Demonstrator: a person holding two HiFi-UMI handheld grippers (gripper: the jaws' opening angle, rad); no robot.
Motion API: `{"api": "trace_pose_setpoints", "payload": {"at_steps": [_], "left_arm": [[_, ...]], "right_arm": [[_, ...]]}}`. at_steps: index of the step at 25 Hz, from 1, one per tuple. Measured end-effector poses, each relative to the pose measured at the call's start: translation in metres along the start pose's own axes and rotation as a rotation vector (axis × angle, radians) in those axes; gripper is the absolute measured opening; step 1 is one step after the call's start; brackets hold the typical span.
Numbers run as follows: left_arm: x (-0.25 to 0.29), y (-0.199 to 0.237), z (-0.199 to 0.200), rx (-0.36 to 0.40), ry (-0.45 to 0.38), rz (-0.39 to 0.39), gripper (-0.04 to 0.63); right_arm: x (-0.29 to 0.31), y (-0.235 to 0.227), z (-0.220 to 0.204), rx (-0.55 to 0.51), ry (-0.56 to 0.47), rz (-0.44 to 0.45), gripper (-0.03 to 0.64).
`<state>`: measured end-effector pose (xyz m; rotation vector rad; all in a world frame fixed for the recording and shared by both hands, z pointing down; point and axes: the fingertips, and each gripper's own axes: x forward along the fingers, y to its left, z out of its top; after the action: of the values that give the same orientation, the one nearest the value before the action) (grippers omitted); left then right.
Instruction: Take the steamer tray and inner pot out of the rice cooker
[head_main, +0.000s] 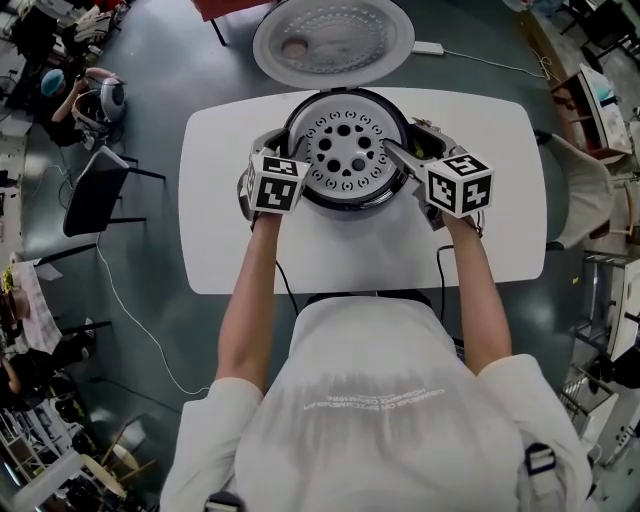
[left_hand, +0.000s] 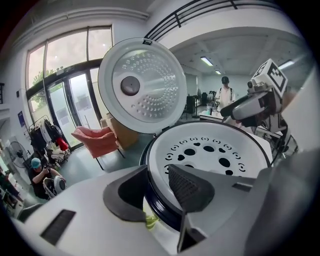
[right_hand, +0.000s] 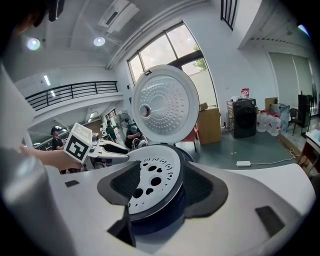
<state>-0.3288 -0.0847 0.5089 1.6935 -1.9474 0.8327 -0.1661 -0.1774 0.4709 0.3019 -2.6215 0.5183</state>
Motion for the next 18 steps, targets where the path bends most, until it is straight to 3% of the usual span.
{"api": "trace_pose_setpoints", "payload": {"at_steps": [8, 18], "left_arm": [[0.0017, 0.0053, 0.0041, -0.037, -0.014, 0.002, 0.127], [-0.0019, 0.0036, 0.0011, -0.029, -0.018, 0.029, 0.13]], "right_arm": [[0.0065, -0.0001, 0.0029, -0.013, 0.009, 0.0, 0.262], [0.0077, 0.0035, 0.0015, -0.022, 0.016, 0.014, 0.261]]}}
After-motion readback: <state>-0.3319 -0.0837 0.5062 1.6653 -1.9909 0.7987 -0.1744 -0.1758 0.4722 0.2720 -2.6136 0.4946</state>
